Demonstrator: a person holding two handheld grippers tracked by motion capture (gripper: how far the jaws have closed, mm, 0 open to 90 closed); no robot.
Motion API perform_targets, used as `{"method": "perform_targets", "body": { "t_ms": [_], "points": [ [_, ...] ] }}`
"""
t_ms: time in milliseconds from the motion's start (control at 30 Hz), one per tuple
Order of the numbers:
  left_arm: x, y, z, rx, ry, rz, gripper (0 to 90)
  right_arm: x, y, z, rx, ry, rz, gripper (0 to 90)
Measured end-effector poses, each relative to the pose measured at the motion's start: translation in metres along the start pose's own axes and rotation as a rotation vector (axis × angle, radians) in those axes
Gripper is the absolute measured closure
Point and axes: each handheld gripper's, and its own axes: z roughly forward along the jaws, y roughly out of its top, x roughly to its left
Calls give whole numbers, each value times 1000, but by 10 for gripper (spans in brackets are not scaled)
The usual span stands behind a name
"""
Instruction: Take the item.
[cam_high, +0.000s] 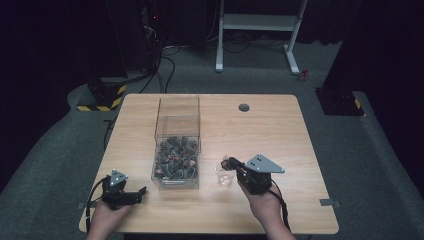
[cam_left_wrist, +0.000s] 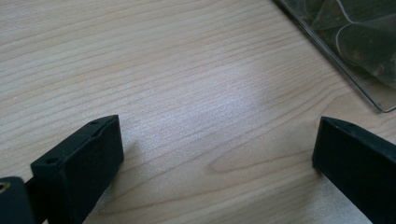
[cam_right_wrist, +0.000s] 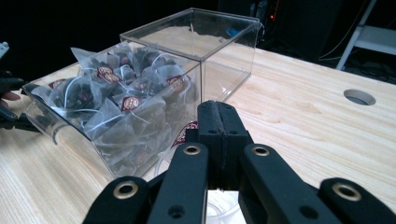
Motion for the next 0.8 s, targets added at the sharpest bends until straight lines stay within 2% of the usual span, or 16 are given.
{"method": "perform_targets", "body": {
  "t_ms": [167,400,533,800],
  "points": [
    [0,0,0,1,0,2,22,-2,-8,6,24,7,11,900],
    [0,0,0,1,-1,-1,22,1,-13,14,51,6,2,900],
    [0,0,0,1,-1,-1,22,0,-16,18,63,6,7,831],
    [0,0,0,1,-1,-1,22,0,-11,16,46,6,8,735]
  ]
}}
